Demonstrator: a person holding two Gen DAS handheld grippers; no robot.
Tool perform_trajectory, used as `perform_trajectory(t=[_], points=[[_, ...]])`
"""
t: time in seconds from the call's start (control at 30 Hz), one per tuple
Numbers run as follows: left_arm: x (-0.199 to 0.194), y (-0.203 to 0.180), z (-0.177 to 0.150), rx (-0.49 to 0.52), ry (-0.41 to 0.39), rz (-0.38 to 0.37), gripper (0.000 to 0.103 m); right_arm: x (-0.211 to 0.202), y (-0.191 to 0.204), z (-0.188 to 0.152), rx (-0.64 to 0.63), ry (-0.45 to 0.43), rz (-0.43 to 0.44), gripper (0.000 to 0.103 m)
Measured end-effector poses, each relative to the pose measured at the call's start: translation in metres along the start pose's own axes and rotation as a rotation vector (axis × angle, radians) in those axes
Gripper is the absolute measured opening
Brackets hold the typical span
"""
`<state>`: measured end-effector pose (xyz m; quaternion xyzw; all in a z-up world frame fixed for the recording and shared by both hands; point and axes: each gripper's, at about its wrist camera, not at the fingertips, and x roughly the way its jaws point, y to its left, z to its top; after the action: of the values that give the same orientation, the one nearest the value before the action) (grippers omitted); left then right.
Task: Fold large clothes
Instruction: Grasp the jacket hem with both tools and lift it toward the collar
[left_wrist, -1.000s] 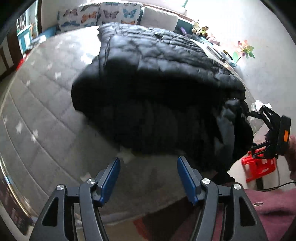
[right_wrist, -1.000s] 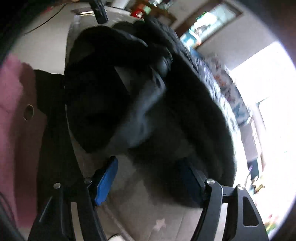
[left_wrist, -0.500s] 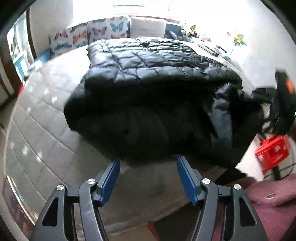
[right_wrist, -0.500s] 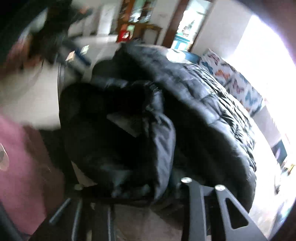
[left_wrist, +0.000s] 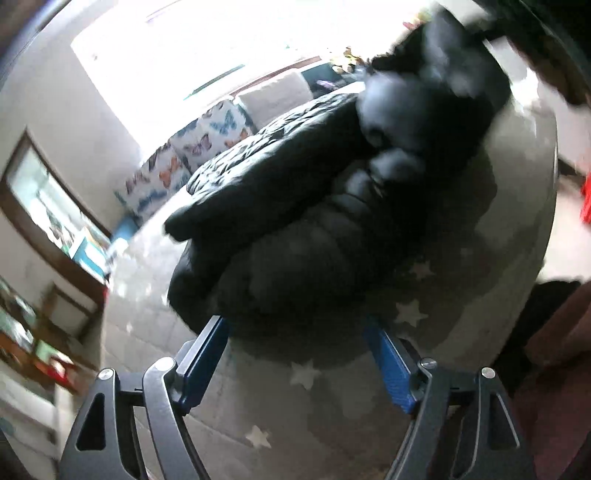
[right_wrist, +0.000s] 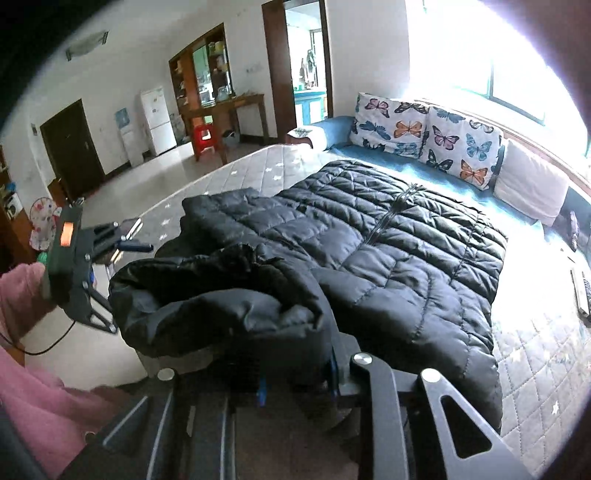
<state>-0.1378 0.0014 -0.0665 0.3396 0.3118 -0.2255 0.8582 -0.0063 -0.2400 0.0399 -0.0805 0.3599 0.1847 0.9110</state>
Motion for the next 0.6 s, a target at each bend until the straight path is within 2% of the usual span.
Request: perform_trajectory(t=[0.13, 0.2, 0.27, 0.37, 0.6], points=[[0.019, -0.008, 0.006, 0.076, -0.023, 0.081, 0.082, 0.002, 0.001, 0.002, -0.004, 0.0, -0.017, 0.026], [0.026, -0.003, 0.009, 0.081, -0.038, 0.115, 0.072, 0.002, 0.003, 0.0, -0.006, 0.003, -0.024, 0.026], [0.024, 0.003, 0.01, 0.07, -0.065, 0.091, 0.055, -0.001, 0.005, -0.005, -0.005, -0.001, -0.033, 0.024], [0.018, 0.008, 0.009, 0.049, -0.082, 0.087, 0.044, -0.007, 0.009, -0.011, 0.0, -0.017, -0.046, 0.023], [-0.007, 0.007, 0.001, -0.027, -0.104, 0.023, 0.039, -0.028, 0.022, -0.034, 0.003, -0.058, -0.061, 0.02]])
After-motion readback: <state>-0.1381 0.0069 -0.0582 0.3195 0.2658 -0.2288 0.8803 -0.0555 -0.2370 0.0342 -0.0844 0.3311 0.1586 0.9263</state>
